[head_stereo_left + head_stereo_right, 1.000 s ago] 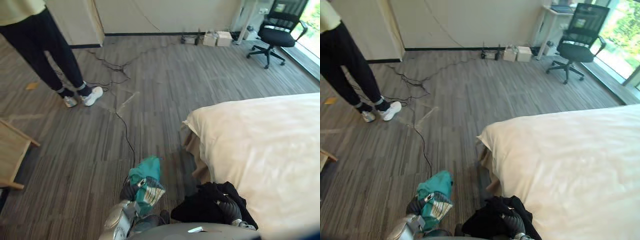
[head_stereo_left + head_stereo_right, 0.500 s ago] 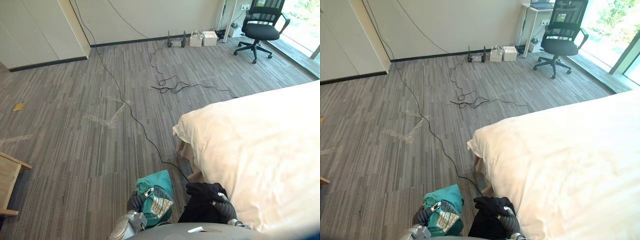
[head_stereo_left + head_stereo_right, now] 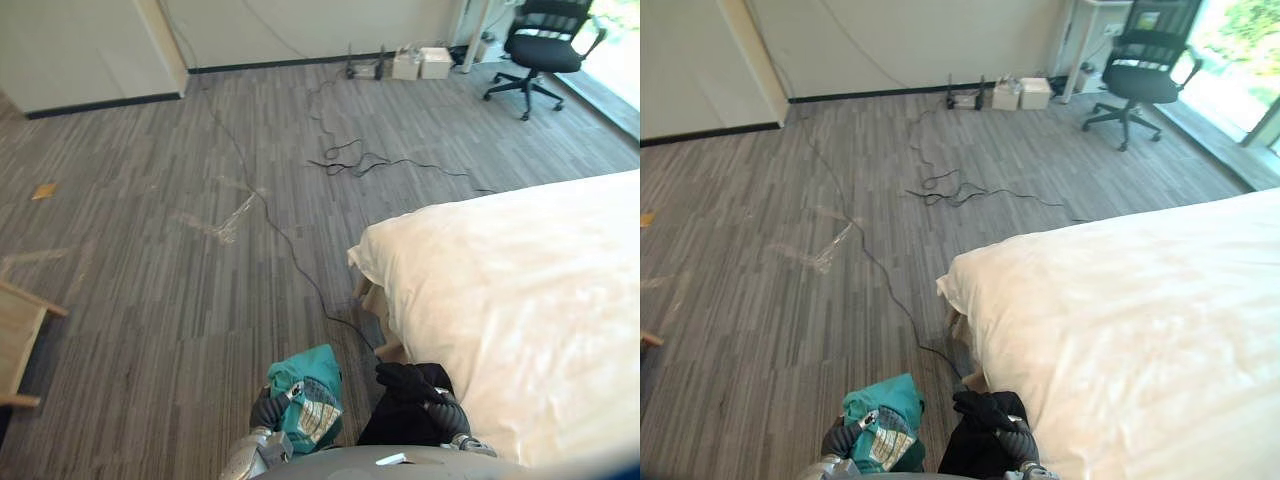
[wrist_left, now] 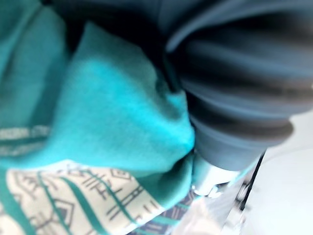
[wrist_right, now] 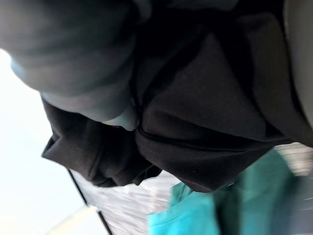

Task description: Tidy the bed and pick cloth on bed and put in laundry

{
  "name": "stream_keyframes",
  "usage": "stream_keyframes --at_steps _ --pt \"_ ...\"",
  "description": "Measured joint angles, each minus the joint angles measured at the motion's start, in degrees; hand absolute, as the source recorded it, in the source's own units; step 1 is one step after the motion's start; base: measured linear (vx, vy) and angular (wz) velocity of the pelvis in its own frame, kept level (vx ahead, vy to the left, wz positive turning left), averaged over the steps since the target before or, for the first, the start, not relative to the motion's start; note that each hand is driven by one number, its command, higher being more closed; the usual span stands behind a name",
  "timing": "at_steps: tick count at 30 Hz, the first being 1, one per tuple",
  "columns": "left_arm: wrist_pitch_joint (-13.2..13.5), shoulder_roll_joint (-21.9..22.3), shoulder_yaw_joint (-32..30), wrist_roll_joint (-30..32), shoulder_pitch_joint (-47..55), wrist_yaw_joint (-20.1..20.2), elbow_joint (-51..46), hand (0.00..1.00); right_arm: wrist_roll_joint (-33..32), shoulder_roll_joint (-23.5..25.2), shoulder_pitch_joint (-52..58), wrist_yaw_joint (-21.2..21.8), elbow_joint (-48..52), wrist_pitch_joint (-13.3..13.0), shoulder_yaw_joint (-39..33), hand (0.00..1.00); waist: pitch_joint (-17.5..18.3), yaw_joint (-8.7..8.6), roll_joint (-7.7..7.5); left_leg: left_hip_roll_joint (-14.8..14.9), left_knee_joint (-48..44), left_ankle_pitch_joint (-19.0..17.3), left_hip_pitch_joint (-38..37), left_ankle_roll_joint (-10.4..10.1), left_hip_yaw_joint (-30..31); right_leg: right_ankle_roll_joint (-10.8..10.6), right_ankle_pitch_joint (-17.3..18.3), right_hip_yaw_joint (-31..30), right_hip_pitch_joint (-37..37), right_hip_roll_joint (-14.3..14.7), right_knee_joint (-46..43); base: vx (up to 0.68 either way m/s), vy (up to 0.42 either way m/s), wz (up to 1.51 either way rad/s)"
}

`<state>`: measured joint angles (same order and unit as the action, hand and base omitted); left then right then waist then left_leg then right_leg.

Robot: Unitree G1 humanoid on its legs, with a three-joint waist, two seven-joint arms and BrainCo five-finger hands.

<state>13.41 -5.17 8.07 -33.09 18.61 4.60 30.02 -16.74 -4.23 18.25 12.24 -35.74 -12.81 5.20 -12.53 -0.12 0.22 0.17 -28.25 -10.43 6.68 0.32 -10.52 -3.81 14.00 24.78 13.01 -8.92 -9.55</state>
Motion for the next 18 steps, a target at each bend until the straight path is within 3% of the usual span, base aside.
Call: stream_keyframes --at_steps 1,2,9,10,11,12,13,14,15,16,18 --pt "0.1 0.6 -1.4 0.0 -0.1 0.0 -0.4 1.0 0.0 -1.1 -0.1 0.1 0.2 0.0 0.1 1.0 -1.4 0.04 0.91 1.5 -7.6 0.1 3.4 -0.2 -0.8 0.0 1.1 2.3 1.1 -0.1 -1.3 -0.05 0.059 0.81" --pt "0.0 0.8 -1.6 0.1 0.0 0.0 -0.5 1.0 0.0 -1.5 0.2 0.1 0.2 0.0 0.0 1.0 -2.0 0.35 1.17 1.9 -9.3 0.1 4.3 -0.2 -1.9 -0.2 2.0 3.8 1.8 -0.3 -1.9 -0.05 0.075 0.82" --pt "-0.4 0.5 -1.6 0.1 0.8 0.0 -1.6 1.0 0.6 -0.6 1.7 1.7 0.8 0.0 -0.8 1.0 -2.3 2.36 0.32 0.5 -2.9 0.0 3.1 -0.3 -6.4 -1.2 1.0 10.6 4.1 -0.5 0.0 -0.03 0.045 0.59" --pt "-0.3 1.0 -1.5 0.1 1.2 0.0 -1.5 1.0 0.7 -0.4 1.8 2.3 0.6 0.0 -1.1 1.0 -2.1 3.23 0.41 0.3 -2.7 -0.5 2.8 0.6 -6.2 -1.5 0.9 10.6 4.3 -0.5 0.2 0.0 0.053 0.09" --pt "-0.2 1.5 -1.5 0.5 1.9 0.1 -1.5 1.0 1.3 -0.4 1.7 2.4 0.6 0.0 -1.1 1.0 -1.6 3.88 0.79 0.3 -1.9 -2.2 2.4 2.8 -6.2 -2.0 1.4 10.5 4.1 -0.2 -0.1 -0.01 0.063 0.06" --pt "-0.2 1.7 -1.5 0.6 2.3 0.1 -1.5 1.0 1.4 -0.4 1.7 2.5 0.6 0.1 -1.1 1.0 -1.3 4.03 0.91 0.3 -1.4 -3.4 2.3 3.2 -6.1 -2.2 2.2 10.5 3.7 -0.2 -0.8 0.0 0.089 0.16" --pt "-0.2 2.0 -1.5 0.7 3.4 0.1 -1.3 1.0 1.9 -0.3 1.8 2.5 0.4 0.1 -1.6 1.0 0.3 4.15 1.38 -0.1 0.9 -8.2 1.3 6.0 -6.2 -2.7 4.9 10.4 2.3 -0.9 -4.3 0.02 0.09 0.14" --pt "-0.1 2.0 -1.5 0.7 3.5 0.2 -0.8 1.0 1.9 -0.2 1.8 2.5 -0.3 0.4 -1.9 1.0 0.5 4.29 0.96 -0.9 1.4 -8.6 0.7 5.9 -6.3 -3.3 5.8 10.3 2.1 -2.1 -6.1 0.08 0.089 0.12" --pt "0.6 1.8 -1.7 0.7 3.9 0.4 -0.6 1.0 1.9 0.1 2.4 2.5 -0.1 0.7 -1.8 1.0 1.7 4.35 -0.66 -3.0 3.6 -8.7 -0.4 5.7 -6.6 -3.3 6.7 8.6 0.1 -4.6 -12.2 0.16 0.057 0.14" --pt "0.9 1.2 -1.5 0.8 3.7 0.5 0.5 1.0 1.9 0.2 2.3 2.7 0.1 0.7 -1.5 1.0 1.6 4.03 -1.29 -4.2 4.1 -8.8 -1.3 5.9 -6.2 -1.2 5.5 3.5 -5.2 -7.9 -27.2 0.16 0.046 0.18" --pt "1.0 0.0 -1.5 1.4 3.9 1.0 1.2 1.0 1.7 0.8 2.3 3.0 1.1 0.2 -1.6 1.0 1.6 3.26 -1.33 -6.2 6.1 -8.1 -4.2 6.5 -4.4 0.8 0.7 -2.8 -12.6 -10.2 -42.7 0.22 0.076 0.47"
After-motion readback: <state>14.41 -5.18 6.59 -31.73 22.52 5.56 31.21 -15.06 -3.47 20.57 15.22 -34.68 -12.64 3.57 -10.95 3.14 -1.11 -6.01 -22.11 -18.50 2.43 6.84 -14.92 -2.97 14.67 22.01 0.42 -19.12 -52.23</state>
